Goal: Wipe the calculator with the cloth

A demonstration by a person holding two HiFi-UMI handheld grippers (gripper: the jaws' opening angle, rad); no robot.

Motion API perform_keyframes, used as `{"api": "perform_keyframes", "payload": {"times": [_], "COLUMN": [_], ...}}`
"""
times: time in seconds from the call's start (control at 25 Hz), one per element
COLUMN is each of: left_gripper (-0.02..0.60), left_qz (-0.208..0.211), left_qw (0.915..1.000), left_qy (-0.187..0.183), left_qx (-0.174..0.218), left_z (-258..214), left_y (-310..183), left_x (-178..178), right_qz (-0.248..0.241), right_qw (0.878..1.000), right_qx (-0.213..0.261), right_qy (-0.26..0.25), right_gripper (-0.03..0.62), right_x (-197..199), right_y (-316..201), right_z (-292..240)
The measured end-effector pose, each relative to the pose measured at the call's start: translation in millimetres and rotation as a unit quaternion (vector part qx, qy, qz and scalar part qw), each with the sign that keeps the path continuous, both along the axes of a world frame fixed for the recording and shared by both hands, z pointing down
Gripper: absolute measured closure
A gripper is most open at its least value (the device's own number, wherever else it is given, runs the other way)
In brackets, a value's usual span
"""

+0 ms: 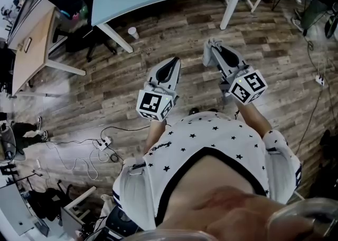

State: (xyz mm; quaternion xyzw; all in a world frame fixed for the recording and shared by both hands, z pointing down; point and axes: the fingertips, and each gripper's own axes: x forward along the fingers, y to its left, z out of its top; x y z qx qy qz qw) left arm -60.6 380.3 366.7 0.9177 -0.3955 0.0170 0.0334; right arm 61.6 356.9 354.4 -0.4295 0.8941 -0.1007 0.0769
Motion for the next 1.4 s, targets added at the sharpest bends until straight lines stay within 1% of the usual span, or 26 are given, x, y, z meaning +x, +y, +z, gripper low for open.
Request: {"api": "perform_keyframes", "payload": {"times": [0.2, 0.36, 0.6, 0.8, 1.0, 1.4], "left_gripper": [0.551, 0.551, 0.551, 0.551, 0.551, 0.551], "left_qz": [0.001, 0.006, 0.004, -0.017, -0.039, -0.073], "left_qw": [1.0, 0.9999, 0.9995, 0.9994, 0.9987, 0.9969], "left_qy": [0.005, 0.004, -0.003, -0.008, -0.015, -0.018], "left_qx": [-0.005, -0.009, -0.031, -0.028, -0.028, -0.023], "left_z": [3, 9, 26, 26, 27, 24], "left_y": [-6, -8, -21, -45, -82, -158], "left_x": [-10, -9, -6, -6, -7, 9], "right_qz": [0.004, 0.009, 0.005, -0.013, -0.033, -0.06], "right_qw": [1.0, 1.0, 1.0, 0.999, 0.999, 0.997], "right_qx": [0.002, -0.002, -0.016, -0.017, -0.016, -0.022], "right_qy": [-0.006, -0.005, -0.017, -0.029, -0.038, -0.049], "right_gripper": [0.557, 0.557, 0.557, 0.557, 0.557, 0.557], "right_x": [-8, -5, -2, 0, 1, 17], "right_y": [-1, -2, -20, -52, -96, -182], "right_z": [-1, 4, 15, 18, 18, 24]}}
